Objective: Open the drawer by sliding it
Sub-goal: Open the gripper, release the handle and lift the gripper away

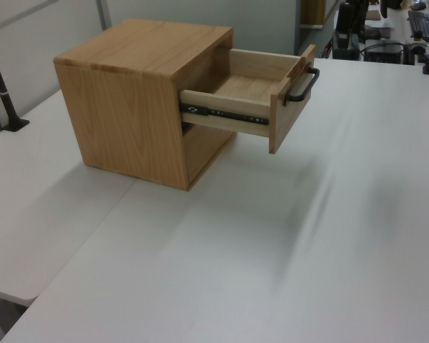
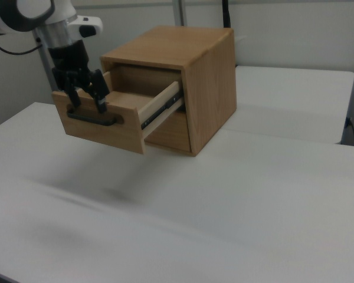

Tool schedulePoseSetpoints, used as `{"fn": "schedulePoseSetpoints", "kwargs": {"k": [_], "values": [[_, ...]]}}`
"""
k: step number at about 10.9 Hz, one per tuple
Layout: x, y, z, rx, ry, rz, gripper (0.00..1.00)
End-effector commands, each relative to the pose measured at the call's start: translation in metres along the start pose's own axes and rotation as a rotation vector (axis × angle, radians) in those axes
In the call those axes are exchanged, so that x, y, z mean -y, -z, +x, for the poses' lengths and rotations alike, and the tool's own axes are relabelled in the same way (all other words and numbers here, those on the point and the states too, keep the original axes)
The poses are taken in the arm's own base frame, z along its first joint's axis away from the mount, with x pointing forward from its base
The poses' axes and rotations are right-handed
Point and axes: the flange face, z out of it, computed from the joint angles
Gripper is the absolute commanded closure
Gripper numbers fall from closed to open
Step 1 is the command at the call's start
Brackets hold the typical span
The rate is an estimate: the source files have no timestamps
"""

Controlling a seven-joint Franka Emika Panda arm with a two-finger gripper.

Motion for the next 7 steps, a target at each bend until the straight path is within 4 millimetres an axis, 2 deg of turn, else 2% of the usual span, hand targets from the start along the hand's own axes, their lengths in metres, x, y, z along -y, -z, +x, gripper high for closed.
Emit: {"fn": "schedulePoseSetpoints", "kwargs": {"k": [1,3,7], "values": [[0.0096,-0.0113,0.0401,0.004,0.057,-0.010,0.00],[0.0183,-0.0136,0.0396,0.010,0.045,-0.008,0.00],[0.0176,-0.0131,0.0396,0.012,0.041,0.003,0.00]]}}
